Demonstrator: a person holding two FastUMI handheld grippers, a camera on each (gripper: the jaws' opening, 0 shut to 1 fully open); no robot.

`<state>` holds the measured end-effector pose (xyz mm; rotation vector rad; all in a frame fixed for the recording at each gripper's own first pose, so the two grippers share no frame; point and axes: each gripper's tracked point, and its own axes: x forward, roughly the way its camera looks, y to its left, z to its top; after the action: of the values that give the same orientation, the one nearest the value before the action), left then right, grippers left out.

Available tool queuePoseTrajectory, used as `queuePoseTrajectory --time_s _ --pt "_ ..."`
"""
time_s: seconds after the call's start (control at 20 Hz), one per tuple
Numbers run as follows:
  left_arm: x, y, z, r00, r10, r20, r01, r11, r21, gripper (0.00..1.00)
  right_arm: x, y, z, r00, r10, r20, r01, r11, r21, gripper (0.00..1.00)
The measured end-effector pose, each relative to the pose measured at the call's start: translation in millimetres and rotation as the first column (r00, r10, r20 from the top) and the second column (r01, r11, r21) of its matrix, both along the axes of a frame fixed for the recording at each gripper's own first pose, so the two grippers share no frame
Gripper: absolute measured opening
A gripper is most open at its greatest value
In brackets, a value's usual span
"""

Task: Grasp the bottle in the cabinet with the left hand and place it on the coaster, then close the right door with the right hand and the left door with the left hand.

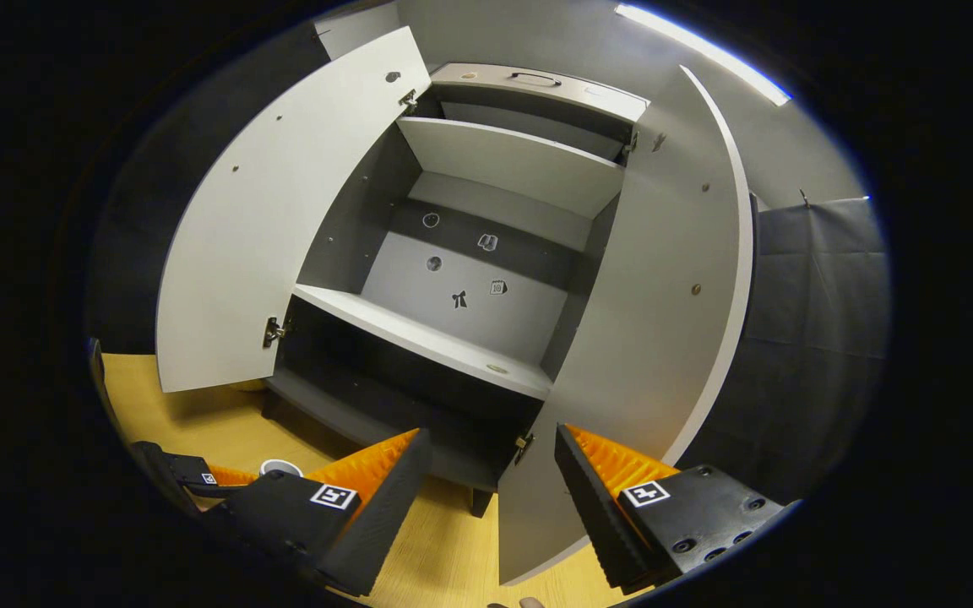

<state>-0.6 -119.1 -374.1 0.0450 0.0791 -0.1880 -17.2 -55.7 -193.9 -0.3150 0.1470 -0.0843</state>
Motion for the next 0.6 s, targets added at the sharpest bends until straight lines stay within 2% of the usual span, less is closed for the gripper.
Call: queuePoseTrajectory --time_s 0.25,0.6 --pt "-2 -3 -8 1.0 0.0 -0.026 -0.001 0.999 -0.037 0.83 1 -5 -6 1.0 -0.017 -0.017 0.018 1.0 0.024 0.98" --pt "-7 -15 -14 1.0 -0.024 -0.02 0.024 1.0 -0.019 0.82 5 -1 -9 1.0 -0.007 -0.022 0.008 1.0 0.015 0.98"
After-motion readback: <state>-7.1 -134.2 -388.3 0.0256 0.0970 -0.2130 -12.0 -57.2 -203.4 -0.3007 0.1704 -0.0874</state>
